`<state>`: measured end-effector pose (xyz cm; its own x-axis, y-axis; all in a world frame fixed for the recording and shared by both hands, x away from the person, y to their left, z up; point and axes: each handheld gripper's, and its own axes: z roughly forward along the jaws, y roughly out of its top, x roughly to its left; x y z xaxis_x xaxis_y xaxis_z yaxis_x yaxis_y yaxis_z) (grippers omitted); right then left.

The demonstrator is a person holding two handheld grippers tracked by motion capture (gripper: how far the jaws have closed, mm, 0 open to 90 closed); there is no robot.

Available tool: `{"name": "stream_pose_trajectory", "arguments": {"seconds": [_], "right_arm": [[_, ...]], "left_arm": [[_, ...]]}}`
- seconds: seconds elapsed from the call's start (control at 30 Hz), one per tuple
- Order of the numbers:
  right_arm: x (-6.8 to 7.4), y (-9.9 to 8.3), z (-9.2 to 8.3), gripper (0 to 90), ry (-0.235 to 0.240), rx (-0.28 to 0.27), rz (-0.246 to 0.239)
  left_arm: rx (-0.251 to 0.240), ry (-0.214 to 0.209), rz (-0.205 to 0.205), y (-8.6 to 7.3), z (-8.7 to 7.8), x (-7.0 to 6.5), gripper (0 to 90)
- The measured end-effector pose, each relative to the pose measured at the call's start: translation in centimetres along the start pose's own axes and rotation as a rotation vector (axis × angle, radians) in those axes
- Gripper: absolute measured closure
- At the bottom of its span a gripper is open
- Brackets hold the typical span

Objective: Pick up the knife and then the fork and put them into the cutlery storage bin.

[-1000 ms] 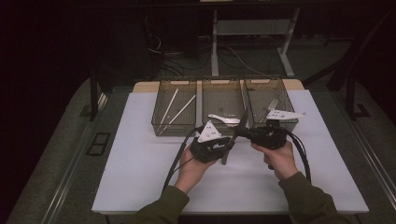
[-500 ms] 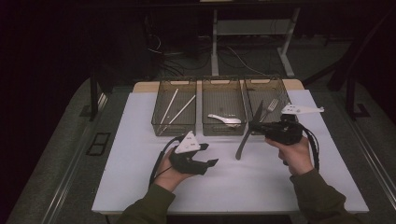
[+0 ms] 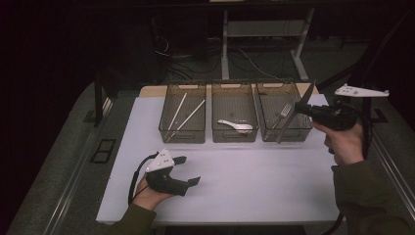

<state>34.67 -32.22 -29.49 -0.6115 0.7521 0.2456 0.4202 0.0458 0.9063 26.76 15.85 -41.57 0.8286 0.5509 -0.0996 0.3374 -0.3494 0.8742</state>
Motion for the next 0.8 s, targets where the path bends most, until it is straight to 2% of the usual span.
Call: {"name": "stream_pose_trajectory", "arguments": {"seconds": [0.17,0.27,0.33,0.47,0.6,0.7,0.8], "right_arm": [[-1.8,2.0,0.0,88.6,-0.066,0.002,-0.008],[-3.0,3.0,0.4,88.6,-0.098,0.01,-0.015],[-3.9,3.5,1.0,88.6,-0.11,0.027,-0.014],[-5.3,4.2,2.2,88.6,-0.173,0.089,-0.041],[-6.8,4.1,3.2,88.6,-0.206,0.137,-0.02],[-7.7,3.5,4.0,88.6,-0.237,0.189,-0.028],[-8.4,2.7,4.7,88.6,-0.258,0.23,-0.022]], "left_arm": [[0.016,0.01,-0.001,-0.3,0.3,-0.1,2.4],[0.021,0.001,-0.005,-0.4,0.5,0.0,0.0],[0.03,-0.006,-0.002,-0.6,0.6,0.0,0.0],[0.031,-0.007,-0.004,-0.6,0.7,0.0,0.0],[0.032,-0.009,-0.002,-0.5,0.8,0.0,0.0],[0.035,-0.007,0.006,-0.5,0.7,-0.1,0.0],[0.046,-0.013,-0.003,-0.5,0.8,-0.1,0.0]]}}
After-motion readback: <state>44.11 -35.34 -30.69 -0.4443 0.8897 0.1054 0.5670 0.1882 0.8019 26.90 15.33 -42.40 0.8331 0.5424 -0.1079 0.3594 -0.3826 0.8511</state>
